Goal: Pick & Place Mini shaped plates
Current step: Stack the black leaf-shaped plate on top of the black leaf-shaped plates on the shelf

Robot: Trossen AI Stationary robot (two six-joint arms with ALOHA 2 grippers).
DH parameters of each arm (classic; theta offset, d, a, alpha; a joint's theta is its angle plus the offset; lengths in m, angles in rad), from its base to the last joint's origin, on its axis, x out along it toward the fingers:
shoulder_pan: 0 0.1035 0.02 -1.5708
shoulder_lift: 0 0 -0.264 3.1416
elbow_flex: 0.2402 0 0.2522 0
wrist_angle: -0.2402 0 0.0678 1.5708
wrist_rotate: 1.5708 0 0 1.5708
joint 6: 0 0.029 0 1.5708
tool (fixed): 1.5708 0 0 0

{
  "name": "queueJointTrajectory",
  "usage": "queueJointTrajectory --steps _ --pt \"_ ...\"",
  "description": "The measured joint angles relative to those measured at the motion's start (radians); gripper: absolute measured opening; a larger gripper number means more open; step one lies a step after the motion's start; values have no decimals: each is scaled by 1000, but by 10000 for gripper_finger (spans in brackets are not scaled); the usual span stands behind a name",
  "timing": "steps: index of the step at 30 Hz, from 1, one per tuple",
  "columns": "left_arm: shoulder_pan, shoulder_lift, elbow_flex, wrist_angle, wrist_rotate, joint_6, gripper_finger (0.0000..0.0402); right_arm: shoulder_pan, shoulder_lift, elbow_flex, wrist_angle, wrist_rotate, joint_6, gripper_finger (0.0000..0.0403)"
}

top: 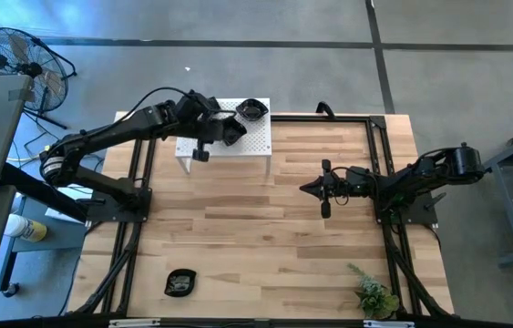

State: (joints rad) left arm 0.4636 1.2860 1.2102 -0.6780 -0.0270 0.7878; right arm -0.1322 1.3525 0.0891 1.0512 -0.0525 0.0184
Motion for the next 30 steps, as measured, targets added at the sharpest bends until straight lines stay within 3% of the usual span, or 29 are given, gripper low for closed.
queueJointTrajectory --steps 2,6,13,21,30 --pt "-35 -1 0 -30 29 -43 6 0 0 0 0 0 2 6" --pt "-106 -1 0 -35 71 -195 18 0 0 0 0 21 1 3" --pt "-269 22 0 -111 20 -332 5 0 0 0 0 20 3 6" --pt "-497 22 -3 -219 18 -651 1 0 0 0 0 20 7 2" --pt "-709 20 -175 -208 40 -1058 0 4 0 0 -4 -8 10 4"
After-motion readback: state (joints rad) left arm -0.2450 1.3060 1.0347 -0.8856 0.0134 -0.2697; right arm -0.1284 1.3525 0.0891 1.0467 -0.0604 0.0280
